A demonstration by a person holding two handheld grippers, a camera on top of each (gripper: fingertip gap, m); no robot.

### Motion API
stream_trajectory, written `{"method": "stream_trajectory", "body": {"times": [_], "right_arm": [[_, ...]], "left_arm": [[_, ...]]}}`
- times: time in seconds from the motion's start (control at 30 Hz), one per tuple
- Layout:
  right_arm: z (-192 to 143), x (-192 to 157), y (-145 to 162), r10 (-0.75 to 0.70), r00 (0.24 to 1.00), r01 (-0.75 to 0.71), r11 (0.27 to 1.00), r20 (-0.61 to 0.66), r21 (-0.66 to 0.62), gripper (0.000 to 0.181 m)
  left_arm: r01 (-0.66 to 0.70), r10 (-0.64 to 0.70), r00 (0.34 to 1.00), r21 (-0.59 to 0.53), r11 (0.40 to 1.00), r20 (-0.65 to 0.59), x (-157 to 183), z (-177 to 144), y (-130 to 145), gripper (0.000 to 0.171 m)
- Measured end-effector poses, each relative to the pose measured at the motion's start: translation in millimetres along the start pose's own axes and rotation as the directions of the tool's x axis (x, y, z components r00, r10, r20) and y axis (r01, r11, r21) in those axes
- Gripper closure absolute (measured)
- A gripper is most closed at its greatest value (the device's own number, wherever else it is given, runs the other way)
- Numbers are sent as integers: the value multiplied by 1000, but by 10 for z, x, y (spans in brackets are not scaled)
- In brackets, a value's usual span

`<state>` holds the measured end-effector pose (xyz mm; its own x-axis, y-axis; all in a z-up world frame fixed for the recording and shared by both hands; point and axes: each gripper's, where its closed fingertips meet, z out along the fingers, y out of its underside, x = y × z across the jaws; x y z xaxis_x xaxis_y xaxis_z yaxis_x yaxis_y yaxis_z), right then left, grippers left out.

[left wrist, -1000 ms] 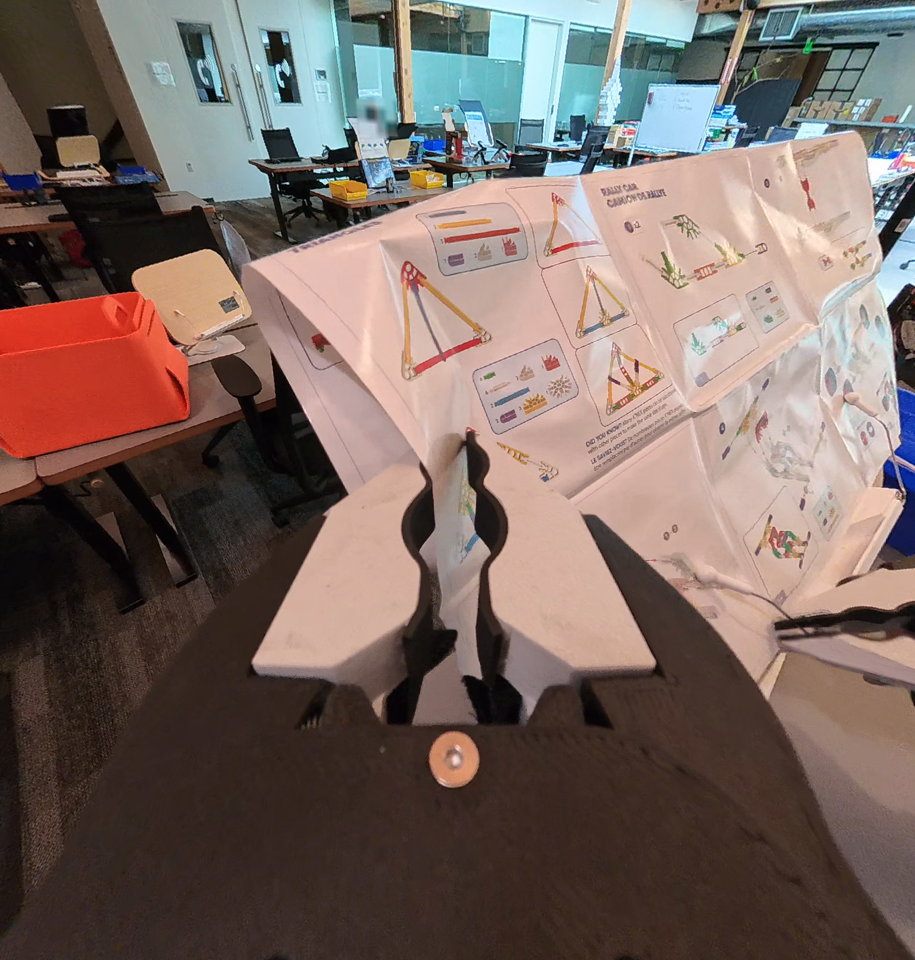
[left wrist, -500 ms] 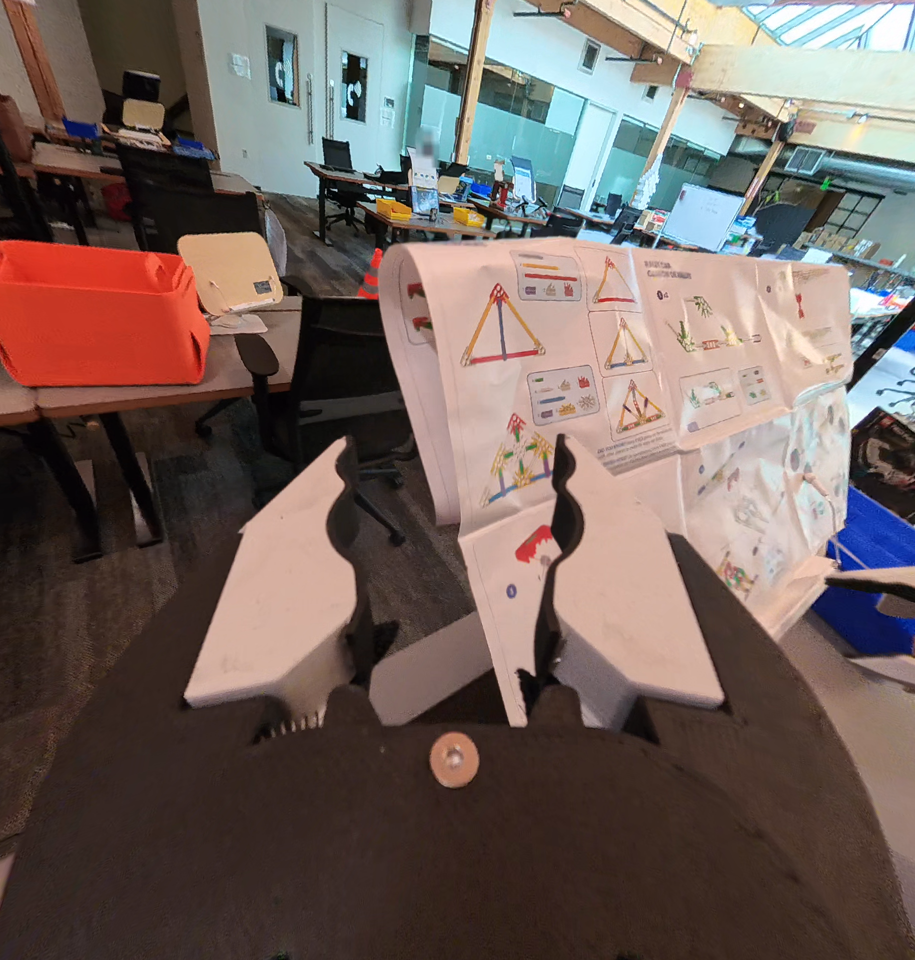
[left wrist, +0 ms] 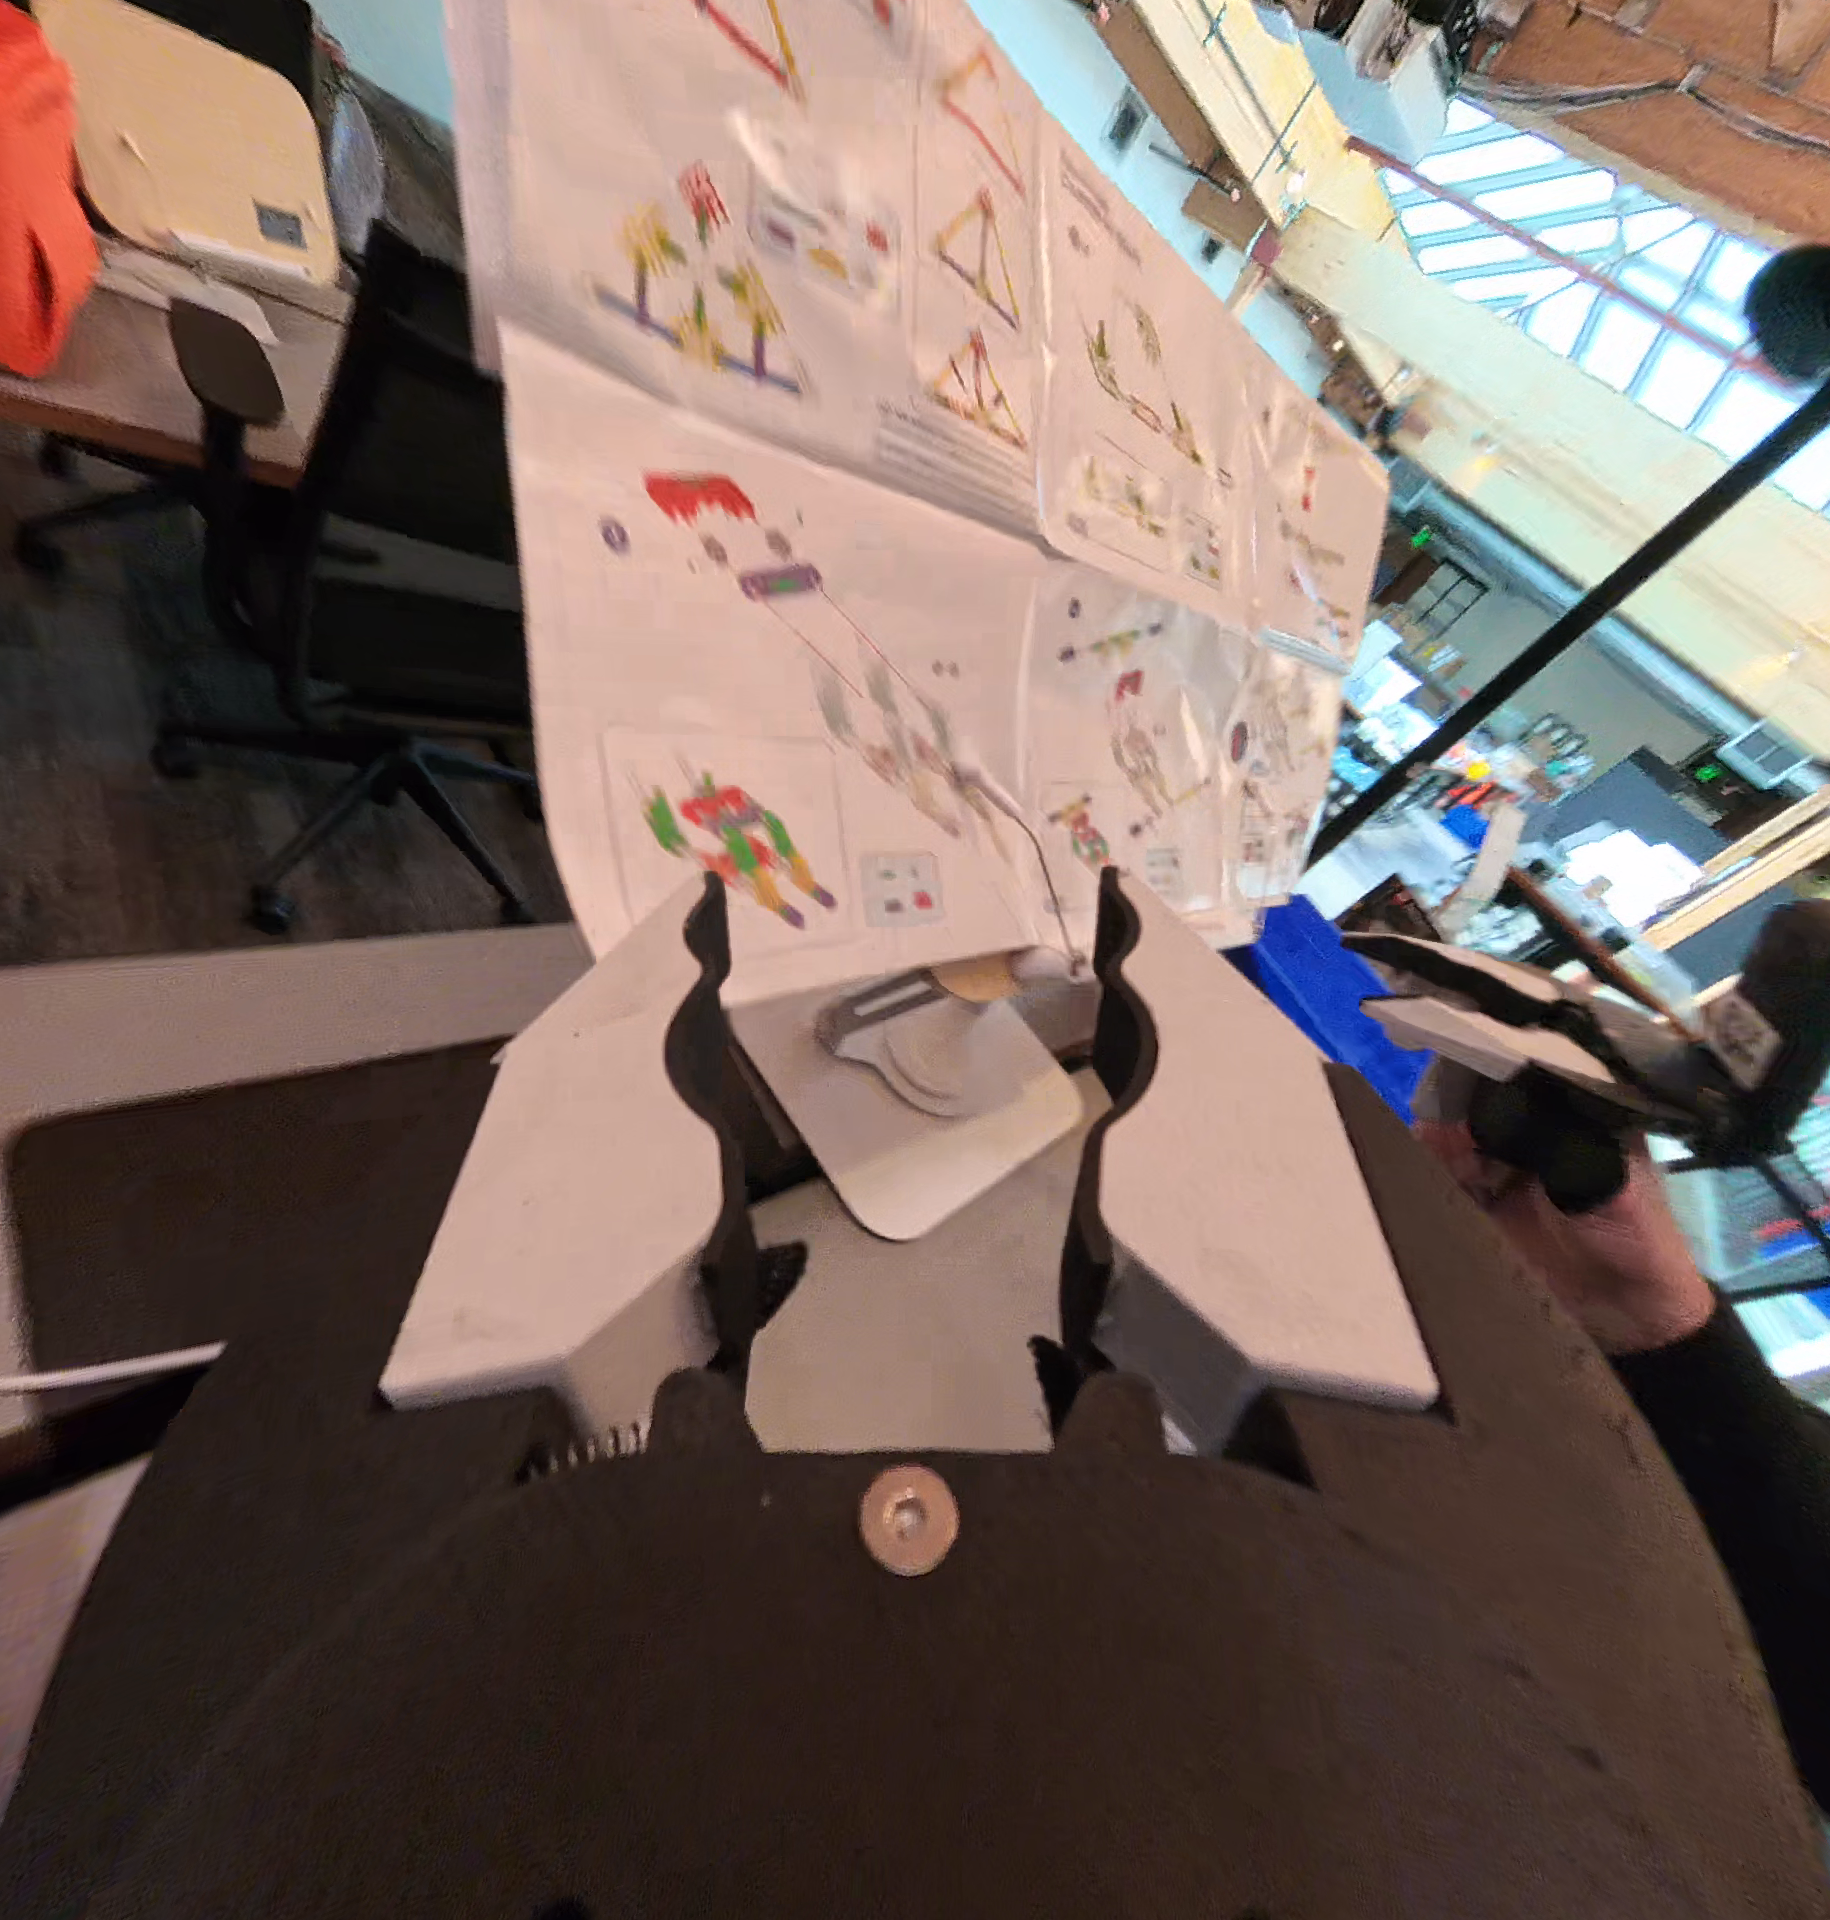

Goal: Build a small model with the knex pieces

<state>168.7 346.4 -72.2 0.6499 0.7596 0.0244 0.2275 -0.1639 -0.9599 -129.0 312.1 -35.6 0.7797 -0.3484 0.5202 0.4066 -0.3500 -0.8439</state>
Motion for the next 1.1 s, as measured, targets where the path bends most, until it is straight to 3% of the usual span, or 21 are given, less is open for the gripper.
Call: {"method": "stream_trajectory", "body": {"times": [0.07,0.2,0.27,0.33,0.4,0.5,0.6,0.67,0.8,1.1], "right_arm": [[-195,334,50,190,981,-186,978,-38,92,129],[-330,833,233,538,843,-526,813,27,250,115],[-172,893,390,619,783,-617,759,62,207,94],[-12,928,444,639,766,-638,742,74,206,87],[128,983,429,715,678,-733,642,169,224,88],[307,1025,321,744,602,-798,558,290,227,92],[443,1035,224,755,515,-856,477,407,198,102],[462,1103,236,760,460,-887,418,459,197,124],[451,1099,224,733,434,-898,400,524,183,129],[397,1008,207,703,398,-909,391,590,146,138]], "left_arm": [[128,-125,990,44,991,-62,106,36,249,104],[317,-309,947,87,945,-93,100,344,709,88],[385,-373,919,84,919,-131,151,567,839,81],[450,-430,888,119,885,-163,113,757,858,77],[537,-501,836,143,831,-226,84,925,826,76],[539,-499,834,154,828,-236,56,1146,801,87],[587,-519,779,118,801,-351,197,1291,725,104],[583,-500,768,113,805,-400,279,1337,681,126],[590,-503,763,122,798,-406,214,1383,711,153],[574,-481,775,140,807,-409,198,1325,684,155]]}}
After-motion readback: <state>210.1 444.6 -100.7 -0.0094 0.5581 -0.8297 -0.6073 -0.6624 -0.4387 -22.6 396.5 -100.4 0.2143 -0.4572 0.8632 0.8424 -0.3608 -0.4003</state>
